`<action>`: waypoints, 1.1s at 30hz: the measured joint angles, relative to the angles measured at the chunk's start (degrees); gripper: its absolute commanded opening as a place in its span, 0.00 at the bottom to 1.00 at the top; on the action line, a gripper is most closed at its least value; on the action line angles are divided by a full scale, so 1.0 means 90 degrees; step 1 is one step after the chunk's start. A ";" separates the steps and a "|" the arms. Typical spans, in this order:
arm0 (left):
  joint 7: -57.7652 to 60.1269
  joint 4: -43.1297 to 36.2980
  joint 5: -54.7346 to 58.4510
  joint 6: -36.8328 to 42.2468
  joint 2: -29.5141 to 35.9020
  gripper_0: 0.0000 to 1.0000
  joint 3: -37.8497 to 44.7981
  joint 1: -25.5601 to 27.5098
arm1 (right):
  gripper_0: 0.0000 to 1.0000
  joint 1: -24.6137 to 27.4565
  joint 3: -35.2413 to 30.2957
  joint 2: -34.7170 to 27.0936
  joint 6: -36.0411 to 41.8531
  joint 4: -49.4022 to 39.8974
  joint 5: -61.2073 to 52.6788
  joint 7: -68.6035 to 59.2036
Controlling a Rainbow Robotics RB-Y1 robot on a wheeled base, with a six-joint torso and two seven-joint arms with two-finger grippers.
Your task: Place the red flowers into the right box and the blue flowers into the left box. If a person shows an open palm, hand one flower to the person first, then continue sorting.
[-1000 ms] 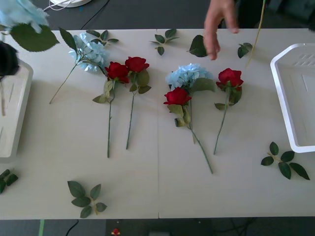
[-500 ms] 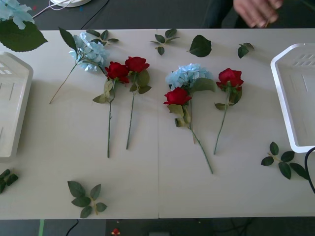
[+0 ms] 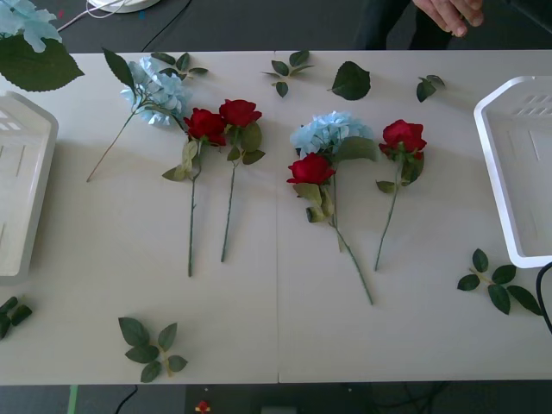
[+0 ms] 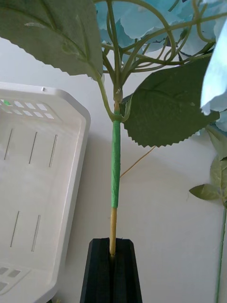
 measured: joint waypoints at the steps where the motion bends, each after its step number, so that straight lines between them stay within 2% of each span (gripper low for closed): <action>1: 0.0000 0.0000 0.0000 0.0000 0.0000 0.00 0.0000 0.0000 | 1.00 0.0000 0.0000 0.0000 0.0000 0.0004 -0.0021 -0.0002; 15: 0.0000 0.0000 0.0000 0.0000 0.0000 0.00 0.0000 0.0000 | 1.00 0.0000 0.0000 0.0000 0.0006 0.0014 -0.0345 -0.0009; 18: 0.0000 0.0000 0.0000 0.0000 0.0000 0.00 0.0000 0.0024 | 1.00 0.0003 0.0000 -0.0001 0.0107 0.0030 -0.0725 -0.0010; 25: 0.0000 0.0011 0.0148 -0.0001 0.0231 0.00 0.0039 0.0018 | 1.00 0.0181 0.0002 -0.0213 0.1013 0.0048 -0.2240 -0.0152; 33: -0.0434 0.0789 0.1347 -0.0002 0.1017 0.00 0.0507 -0.0117 | 1.00 0.0743 0.0158 -0.1082 0.2185 -0.0082 -0.2900 -0.2207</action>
